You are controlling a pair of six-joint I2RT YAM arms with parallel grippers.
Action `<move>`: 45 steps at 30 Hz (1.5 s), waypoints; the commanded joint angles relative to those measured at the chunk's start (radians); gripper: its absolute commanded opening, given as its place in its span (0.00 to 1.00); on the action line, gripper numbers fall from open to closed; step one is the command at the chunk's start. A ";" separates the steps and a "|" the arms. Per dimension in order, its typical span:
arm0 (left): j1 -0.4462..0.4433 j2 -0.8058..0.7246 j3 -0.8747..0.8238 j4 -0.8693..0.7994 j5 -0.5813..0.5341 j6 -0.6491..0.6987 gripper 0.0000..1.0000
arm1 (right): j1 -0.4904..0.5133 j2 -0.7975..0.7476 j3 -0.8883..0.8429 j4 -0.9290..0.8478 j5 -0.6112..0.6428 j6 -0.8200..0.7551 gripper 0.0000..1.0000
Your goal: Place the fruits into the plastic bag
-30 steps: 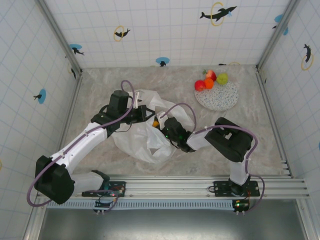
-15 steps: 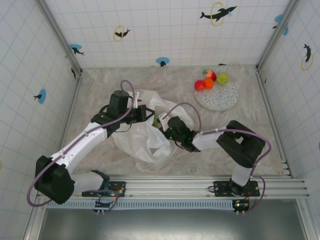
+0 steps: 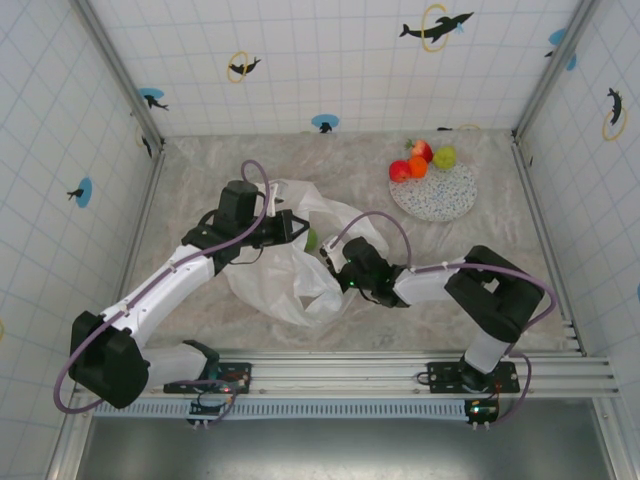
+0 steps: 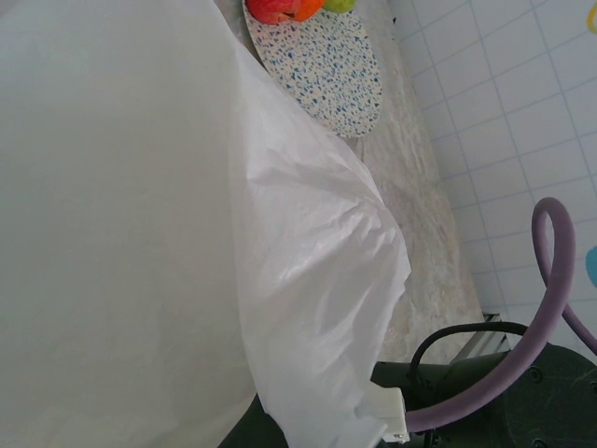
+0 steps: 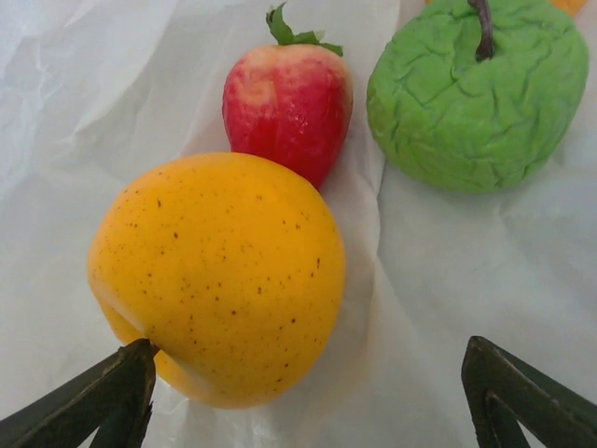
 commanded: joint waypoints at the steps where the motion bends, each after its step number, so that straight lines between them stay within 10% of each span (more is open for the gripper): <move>1: 0.006 -0.006 0.011 -0.006 -0.008 0.020 0.00 | -0.005 0.044 0.009 0.045 -0.037 0.022 0.78; 21: 0.006 -0.006 0.003 -0.005 -0.011 0.020 0.00 | -0.021 0.160 0.180 0.052 0.083 0.133 0.68; 45: 0.007 0.007 0.002 -0.003 -0.036 0.044 0.00 | -0.079 -0.366 -0.001 -0.523 -0.021 -0.141 0.75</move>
